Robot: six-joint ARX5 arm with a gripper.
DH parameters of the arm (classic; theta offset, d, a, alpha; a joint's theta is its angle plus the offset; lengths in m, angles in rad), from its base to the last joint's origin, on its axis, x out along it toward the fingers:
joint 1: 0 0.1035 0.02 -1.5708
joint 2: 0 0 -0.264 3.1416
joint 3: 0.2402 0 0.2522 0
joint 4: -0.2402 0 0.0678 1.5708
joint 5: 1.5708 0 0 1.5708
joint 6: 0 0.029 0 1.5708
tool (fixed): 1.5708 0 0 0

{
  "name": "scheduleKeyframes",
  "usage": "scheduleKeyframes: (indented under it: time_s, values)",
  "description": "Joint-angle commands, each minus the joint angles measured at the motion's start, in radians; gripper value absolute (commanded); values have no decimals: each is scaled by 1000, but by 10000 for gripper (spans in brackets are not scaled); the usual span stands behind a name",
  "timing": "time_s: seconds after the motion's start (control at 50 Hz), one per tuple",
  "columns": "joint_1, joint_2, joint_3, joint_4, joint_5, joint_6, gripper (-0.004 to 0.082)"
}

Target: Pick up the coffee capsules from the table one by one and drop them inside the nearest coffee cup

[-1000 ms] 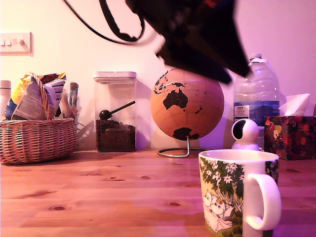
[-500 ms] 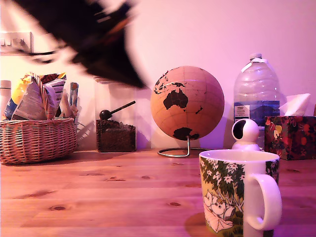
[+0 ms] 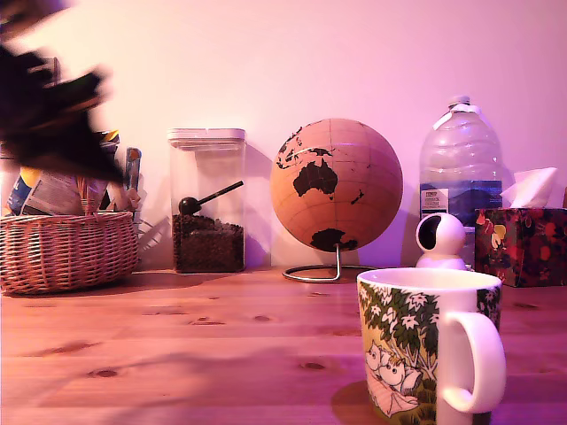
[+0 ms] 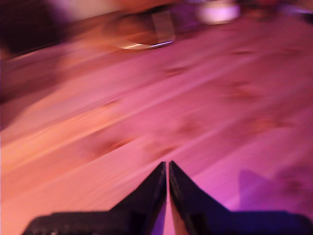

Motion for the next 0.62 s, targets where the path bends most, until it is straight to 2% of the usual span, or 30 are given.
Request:
scheduleKeyframes:
  time_s: [0.0, 0.16, 0.18, 0.26, 0.28, 0.48, 0.5, 0.6]
  values:
    - [27, -36, -48, 29, -2, -77, -19]
    - [105, -123, -106, 33, -3, -77, -19]
    - [113, -135, -113, 32, -2, -109, -19]
    - [139, -188, -134, 16, -2, -111, -19]
    - [143, -201, -137, 9, -2, -135, -19]
    - [157, -331, -142, -84, -6, -137, -19]
    - [156, -343, -142, -90, -6, -153, -19]
    - [156, -396, -142, -119, -6, -162, -19]
